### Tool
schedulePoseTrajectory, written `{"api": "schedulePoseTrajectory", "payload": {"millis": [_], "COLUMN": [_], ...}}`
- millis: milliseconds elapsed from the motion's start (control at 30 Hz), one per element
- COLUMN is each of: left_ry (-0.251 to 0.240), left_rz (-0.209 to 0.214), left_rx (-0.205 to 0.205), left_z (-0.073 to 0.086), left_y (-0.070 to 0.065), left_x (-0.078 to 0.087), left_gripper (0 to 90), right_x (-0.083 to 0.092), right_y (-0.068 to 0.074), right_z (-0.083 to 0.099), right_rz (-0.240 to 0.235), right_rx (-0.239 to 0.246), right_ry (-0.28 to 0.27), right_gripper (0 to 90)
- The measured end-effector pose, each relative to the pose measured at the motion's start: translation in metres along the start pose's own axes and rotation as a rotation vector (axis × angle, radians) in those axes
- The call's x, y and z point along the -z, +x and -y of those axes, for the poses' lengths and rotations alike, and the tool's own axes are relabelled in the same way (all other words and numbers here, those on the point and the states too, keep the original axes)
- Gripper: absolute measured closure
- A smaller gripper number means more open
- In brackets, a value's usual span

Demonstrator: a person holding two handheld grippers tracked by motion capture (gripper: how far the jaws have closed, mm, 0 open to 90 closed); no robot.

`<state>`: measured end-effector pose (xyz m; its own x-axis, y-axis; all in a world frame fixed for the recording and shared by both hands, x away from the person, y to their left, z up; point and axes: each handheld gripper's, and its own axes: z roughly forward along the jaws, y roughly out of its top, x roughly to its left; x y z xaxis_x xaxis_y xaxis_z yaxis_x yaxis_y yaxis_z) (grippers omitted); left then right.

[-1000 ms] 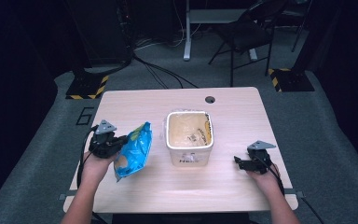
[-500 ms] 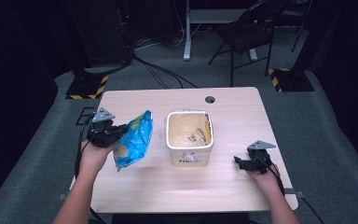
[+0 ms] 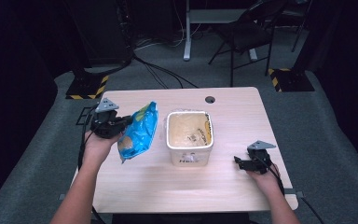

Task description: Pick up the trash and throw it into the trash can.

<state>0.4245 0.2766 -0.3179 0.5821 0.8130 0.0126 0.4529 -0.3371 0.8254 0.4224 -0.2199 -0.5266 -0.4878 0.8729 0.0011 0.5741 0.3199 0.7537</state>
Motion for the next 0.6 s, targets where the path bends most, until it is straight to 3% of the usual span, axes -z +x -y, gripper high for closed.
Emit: {"api": "schedulePoseTrajectory", "payload": {"millis": [600], "left_ry": [-0.014], "left_rz": [0.03], "left_rx": [-0.038], "left_z": [-0.035], "left_y": [-0.013], "left_x": [-0.011], "left_gripper": [88.4], "right_x": [0.0], "right_y": [0.0], "right_z": [0.0], "right_rz": [0.0], "right_rx": [0.0], "right_ry": [-0.001], "right_gripper": [26.7]}}
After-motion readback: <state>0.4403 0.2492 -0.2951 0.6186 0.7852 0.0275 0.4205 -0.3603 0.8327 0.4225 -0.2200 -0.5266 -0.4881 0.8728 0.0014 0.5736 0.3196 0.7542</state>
